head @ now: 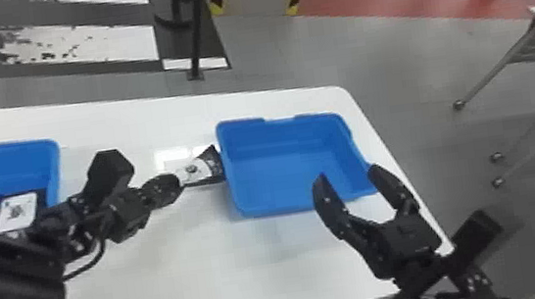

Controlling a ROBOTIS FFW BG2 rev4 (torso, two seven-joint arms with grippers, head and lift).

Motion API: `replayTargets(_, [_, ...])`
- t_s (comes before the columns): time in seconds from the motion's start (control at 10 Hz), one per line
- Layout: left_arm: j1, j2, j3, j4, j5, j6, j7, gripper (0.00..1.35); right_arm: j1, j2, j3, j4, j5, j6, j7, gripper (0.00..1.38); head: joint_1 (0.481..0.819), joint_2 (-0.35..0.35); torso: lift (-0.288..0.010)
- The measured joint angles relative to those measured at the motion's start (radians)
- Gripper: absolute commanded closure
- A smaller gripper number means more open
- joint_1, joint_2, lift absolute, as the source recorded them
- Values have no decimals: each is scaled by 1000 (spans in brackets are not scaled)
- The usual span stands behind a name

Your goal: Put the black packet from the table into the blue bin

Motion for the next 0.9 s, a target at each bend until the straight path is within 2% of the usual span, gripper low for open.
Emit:
replayTargets(0.2, [11, 24, 13, -98, 49, 25, -18, 1214, 1, 0, 0, -4, 1, 0, 0, 133, 695, -314, -110])
replayTargets(0.3, [33, 44, 41, -189, 64, 62, -27, 1214, 1, 0, 0, -6, 3, 0, 0, 133, 695, -297, -110])
replayTargets(0.7, [117, 87, 193, -393, 54, 119, -65, 1214, 3, 0, 0, -11, 4, 0, 0, 133, 695, -201, -110])
replayTargets(0.9, [154, 106, 295, -453, 9, 138, -87, 1214, 4, 0, 0, -14, 4, 0, 0, 133, 695, -120, -110])
